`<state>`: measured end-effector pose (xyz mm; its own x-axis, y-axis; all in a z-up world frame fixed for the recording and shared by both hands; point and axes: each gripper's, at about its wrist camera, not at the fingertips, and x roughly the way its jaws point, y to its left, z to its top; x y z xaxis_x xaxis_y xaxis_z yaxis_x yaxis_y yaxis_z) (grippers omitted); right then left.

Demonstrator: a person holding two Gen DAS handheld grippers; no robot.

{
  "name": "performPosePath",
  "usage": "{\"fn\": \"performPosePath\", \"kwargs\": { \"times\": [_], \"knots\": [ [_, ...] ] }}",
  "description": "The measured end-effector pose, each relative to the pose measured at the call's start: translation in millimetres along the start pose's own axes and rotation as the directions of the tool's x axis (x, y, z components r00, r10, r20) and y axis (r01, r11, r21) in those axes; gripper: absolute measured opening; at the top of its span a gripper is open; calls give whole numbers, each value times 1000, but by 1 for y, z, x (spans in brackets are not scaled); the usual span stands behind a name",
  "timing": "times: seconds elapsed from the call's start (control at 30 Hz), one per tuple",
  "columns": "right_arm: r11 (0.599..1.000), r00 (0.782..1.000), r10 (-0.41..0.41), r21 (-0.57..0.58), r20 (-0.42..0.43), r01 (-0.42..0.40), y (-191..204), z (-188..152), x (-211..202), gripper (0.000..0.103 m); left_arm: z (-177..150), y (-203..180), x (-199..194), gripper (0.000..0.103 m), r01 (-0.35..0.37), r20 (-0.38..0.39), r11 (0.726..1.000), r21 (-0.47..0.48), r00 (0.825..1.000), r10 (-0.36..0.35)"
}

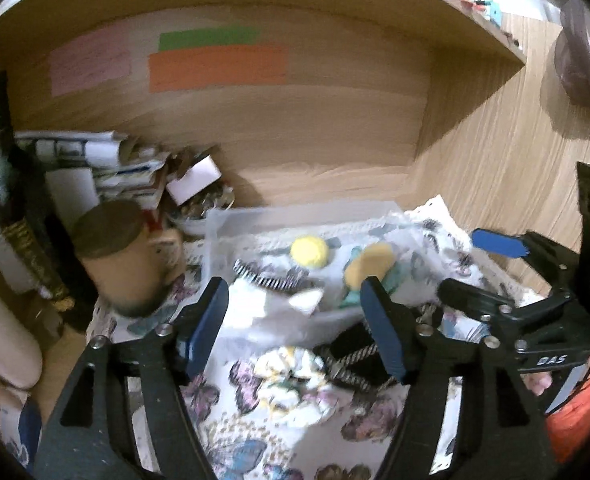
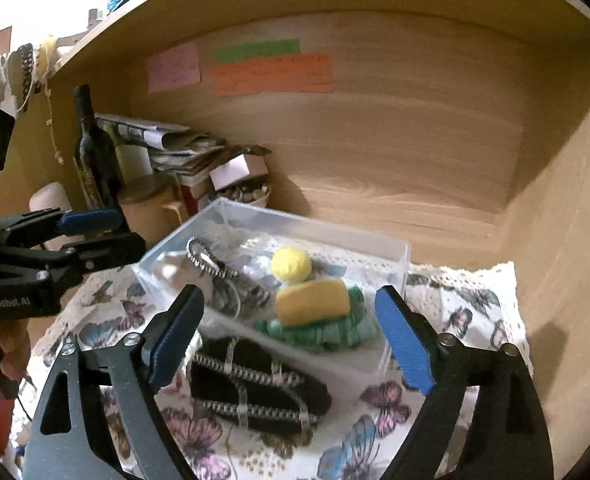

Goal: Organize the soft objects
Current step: 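Drop the cord into the box with the left tool while the right tool places the sponge in, then grasp the black chained cap with the right tool while the left tool grasps the floral scrunchie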

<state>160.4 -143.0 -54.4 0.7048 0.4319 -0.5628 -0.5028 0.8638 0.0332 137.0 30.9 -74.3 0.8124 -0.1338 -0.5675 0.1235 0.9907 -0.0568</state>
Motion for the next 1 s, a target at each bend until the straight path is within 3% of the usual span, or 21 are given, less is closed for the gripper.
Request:
{"fn": "performPosePath", "kwargs": {
  "times": [0.13, 0.53, 0.7, 1.0],
  "knots": [
    [1000, 1000, -6, 8, -25, 6, 4, -18, -2, 96, -22, 10, 3, 81, -19, -41, 999, -31, 999, 18],
    [996, 985, 34, 83, -169, -20, 11, -60, 33, 96, -69, 25, 48, 80, -60, -221, 996, -69, 974, 44],
    [999, 977, -1, 32, -212, 8, 20, -59, 51, 96, -72, 28, 64, 68, -50, -262, 995, -88, 965, 25],
    [1000, 965, 7, -3, -263, -8, 20, -63, 66, 98, -78, 17, 85, 43, -22, -311, 998, -53, 950, 4]
  ]
}}
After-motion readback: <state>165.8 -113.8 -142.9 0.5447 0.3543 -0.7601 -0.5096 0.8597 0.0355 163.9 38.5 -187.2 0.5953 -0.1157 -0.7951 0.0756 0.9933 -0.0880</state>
